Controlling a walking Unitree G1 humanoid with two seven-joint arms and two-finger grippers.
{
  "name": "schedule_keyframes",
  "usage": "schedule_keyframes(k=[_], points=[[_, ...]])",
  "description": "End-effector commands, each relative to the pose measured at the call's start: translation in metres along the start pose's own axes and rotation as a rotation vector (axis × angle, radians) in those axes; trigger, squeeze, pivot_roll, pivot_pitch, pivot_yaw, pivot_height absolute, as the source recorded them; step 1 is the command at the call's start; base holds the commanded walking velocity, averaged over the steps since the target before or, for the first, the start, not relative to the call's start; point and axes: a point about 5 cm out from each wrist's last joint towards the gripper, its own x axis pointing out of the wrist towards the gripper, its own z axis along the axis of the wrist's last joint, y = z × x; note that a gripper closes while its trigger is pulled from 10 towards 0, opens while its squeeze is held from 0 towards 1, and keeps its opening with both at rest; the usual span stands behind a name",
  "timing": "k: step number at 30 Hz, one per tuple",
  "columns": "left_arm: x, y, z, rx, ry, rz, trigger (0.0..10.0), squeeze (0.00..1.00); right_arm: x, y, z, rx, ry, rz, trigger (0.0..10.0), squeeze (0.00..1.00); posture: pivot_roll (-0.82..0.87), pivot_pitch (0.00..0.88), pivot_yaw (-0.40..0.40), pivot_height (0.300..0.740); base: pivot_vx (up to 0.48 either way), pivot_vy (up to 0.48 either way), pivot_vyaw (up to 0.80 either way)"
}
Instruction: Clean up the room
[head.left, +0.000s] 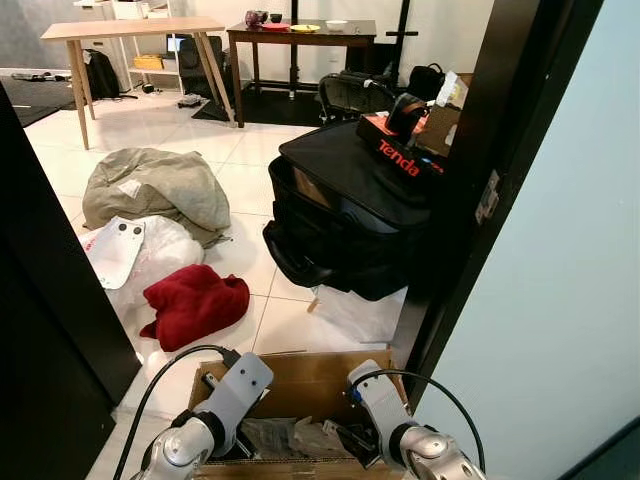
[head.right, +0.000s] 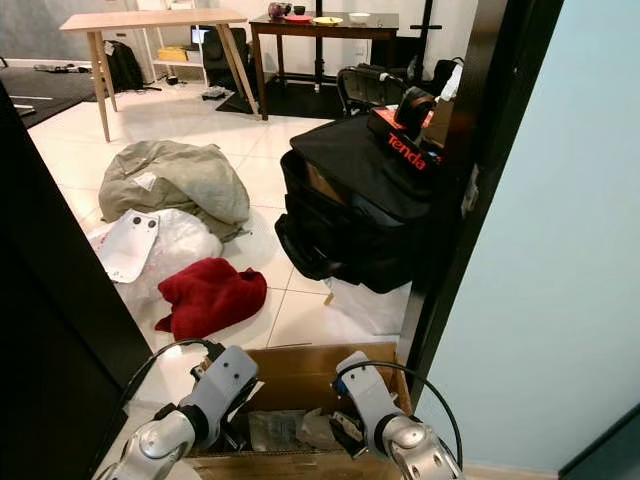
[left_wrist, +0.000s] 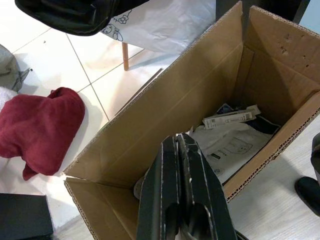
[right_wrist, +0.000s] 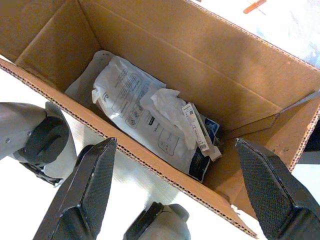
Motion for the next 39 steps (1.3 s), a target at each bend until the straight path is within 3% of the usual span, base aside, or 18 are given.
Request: schedule_keyframes(k=[1, 25, 29, 31, 34, 37, 39], points=[[-0.003, 0.002, -0.003, 0.012, 0.018, 0.000, 10.0, 0.00, 0.000, 0.000, 0.000, 0.003, 0.005, -0.001, 10.0, 0.00, 0.00, 0.058, -0.026, 0.642, 0.000, 0.000, 0.00], [-0.001, 0.000, 0.000, 0.028, 0.008, -0.023, 10.0, 0.00, 0.000, 0.001, 0.002, 0.001, -0.005, 0.018, 10.0, 0.00, 0.00, 0.068, -0.023, 0.627, 0.000, 0.000, 0.00], [0.005, -0.001, 0.004, 0.082, 0.006, -0.071, 10.0, 0.00, 0.003, 0.000, 0.011, -0.037, -0.022, 0.043, 10.0, 0.00, 0.00, 0.086, -0.023, 0.627, 0.000, 0.000, 0.00], [0.013, 0.000, 0.007, 0.179, 0.014, -0.145, 10.0, 0.00, 0.006, -0.004, 0.023, -0.110, -0.037, 0.077, 10.0, 0.00, 0.01, 0.121, -0.019, 0.627, 0.000, 0.000, 0.00], [0.018, 0.001, 0.009, 0.231, 0.022, -0.184, 10.0, 0.00, 0.006, -0.005, 0.030, -0.163, -0.048, 0.115, 10.0, 0.00, 0.01, 0.144, -0.013, 0.627, 0.000, 0.000, 0.00], [0.019, 0.002, 0.009, 0.244, 0.024, -0.192, 10.0, 0.00, 0.006, -0.005, 0.031, -0.176, -0.051, 0.130, 10.0, 0.00, 0.01, 0.144, -0.013, 0.627, 0.000, 0.000, 0.00], [0.023, 0.005, 0.007, 0.270, 0.047, -0.210, 10.0, 0.00, 0.002, -0.007, 0.032, -0.238, -0.052, 0.174, 10.0, 0.00, 0.00, 0.189, 0.008, 0.627, 0.000, 0.000, 0.00]])
